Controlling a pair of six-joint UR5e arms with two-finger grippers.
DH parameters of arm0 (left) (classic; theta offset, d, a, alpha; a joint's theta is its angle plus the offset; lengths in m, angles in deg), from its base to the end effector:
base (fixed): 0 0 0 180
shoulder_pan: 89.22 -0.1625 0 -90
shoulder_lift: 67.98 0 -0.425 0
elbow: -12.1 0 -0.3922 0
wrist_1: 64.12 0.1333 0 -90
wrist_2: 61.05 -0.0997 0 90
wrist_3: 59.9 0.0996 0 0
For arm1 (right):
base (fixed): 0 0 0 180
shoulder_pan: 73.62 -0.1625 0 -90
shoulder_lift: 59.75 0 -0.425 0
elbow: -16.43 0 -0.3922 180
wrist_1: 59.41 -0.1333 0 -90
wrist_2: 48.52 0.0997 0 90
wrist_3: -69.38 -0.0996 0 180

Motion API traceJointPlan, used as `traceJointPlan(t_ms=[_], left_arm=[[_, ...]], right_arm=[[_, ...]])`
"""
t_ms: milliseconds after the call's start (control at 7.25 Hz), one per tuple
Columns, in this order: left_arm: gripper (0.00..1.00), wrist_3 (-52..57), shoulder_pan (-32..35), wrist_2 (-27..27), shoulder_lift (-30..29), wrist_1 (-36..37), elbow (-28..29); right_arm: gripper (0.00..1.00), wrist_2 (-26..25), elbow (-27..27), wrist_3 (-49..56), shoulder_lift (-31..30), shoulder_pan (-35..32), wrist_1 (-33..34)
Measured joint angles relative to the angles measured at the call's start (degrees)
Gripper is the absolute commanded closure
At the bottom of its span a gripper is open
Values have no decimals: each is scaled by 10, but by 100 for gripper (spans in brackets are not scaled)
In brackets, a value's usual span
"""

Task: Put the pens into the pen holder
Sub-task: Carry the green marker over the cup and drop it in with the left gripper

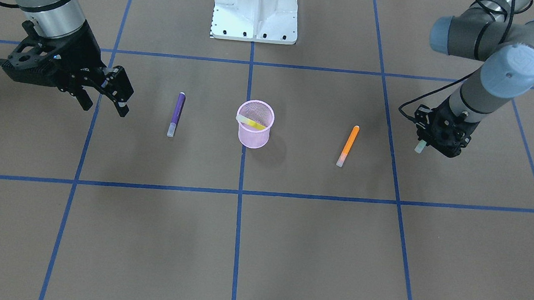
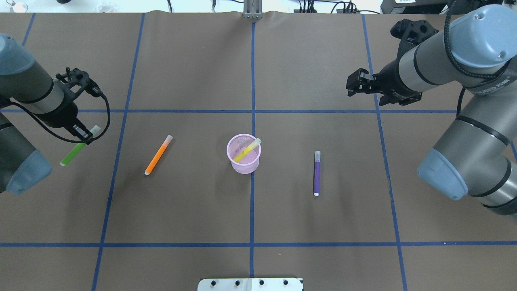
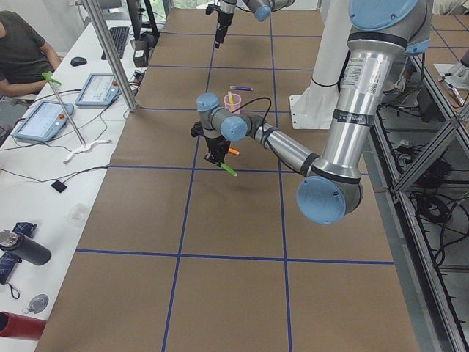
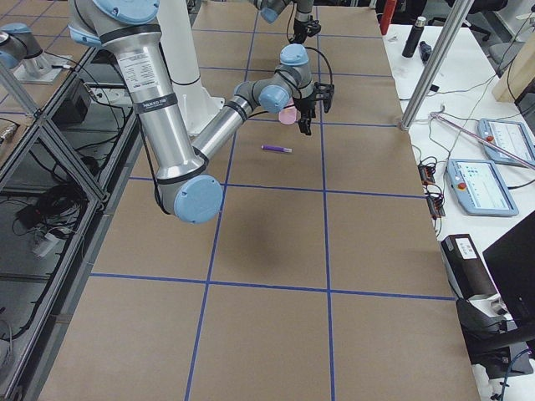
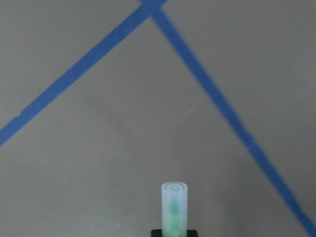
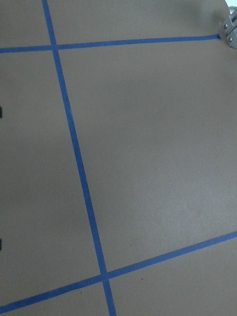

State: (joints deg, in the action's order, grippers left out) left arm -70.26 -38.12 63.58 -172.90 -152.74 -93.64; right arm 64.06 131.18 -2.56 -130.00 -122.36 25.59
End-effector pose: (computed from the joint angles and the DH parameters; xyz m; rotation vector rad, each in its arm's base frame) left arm 0.3007 -0.4948 0.3959 0.2073 0.7560 0.6272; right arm -0.2966 -0.4822 0.2715 0.1616 -0.9181 0.3262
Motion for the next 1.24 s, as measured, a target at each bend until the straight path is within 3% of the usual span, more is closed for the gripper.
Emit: traceJointPlan(t_ms=[276, 552, 966, 1241], left_arm=[[100, -113, -21, -31, -85, 7, -25], [100, -192, -86, -116, -168, 10, -23], [100, -364, -162, -200, -285, 6, 16], [100, -428, -186, -237, -324, 2, 48]], right_arm=[[16, 10, -2, 53, -33, -23, -1], [16, 42, -9, 107, -69, -54, -15], [16, 81, -31, 148, -88, -85, -23], [15, 83, -44, 151, -89, -86, -23]])
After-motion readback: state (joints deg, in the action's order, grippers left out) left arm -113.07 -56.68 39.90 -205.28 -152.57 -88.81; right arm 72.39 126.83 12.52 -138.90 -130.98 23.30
